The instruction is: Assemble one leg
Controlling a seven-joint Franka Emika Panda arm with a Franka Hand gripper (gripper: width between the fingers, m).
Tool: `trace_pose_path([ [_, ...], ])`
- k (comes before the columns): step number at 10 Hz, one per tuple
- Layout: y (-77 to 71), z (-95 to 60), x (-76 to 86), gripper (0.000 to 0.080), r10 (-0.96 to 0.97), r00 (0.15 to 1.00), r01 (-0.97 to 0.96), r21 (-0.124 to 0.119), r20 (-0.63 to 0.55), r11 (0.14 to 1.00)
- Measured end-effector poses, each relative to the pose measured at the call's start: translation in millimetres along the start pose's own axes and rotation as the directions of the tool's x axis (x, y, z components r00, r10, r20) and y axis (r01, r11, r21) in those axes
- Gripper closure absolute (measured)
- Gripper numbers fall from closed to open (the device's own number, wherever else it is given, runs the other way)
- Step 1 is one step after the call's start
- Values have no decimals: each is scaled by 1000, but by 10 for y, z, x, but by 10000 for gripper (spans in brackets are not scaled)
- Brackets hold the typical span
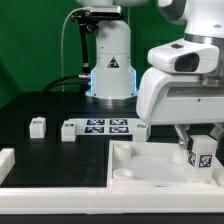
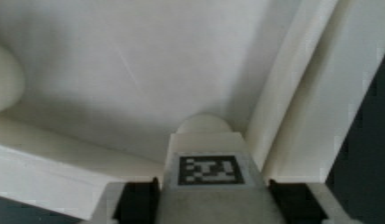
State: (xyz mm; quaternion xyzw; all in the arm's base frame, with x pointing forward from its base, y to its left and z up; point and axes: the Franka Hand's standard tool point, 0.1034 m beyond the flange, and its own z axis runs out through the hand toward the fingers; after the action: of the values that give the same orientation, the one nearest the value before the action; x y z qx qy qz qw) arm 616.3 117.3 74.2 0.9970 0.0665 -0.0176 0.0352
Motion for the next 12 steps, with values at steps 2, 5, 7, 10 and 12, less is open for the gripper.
trace_pose_path([
  [2,-60,-7,1,508,323,946,-323,0,-3,946],
  [5,-44,-9,10,507,609,793,-610,-5,-19,793],
  [7,-16,-3,9,436,603,798,-603,-10,-21,798],
  [10,7,4,11,182,401,916,-401,-13,-21,916],
  [12,-1,11,3,155,163,987,-163,-18,-16,986],
])
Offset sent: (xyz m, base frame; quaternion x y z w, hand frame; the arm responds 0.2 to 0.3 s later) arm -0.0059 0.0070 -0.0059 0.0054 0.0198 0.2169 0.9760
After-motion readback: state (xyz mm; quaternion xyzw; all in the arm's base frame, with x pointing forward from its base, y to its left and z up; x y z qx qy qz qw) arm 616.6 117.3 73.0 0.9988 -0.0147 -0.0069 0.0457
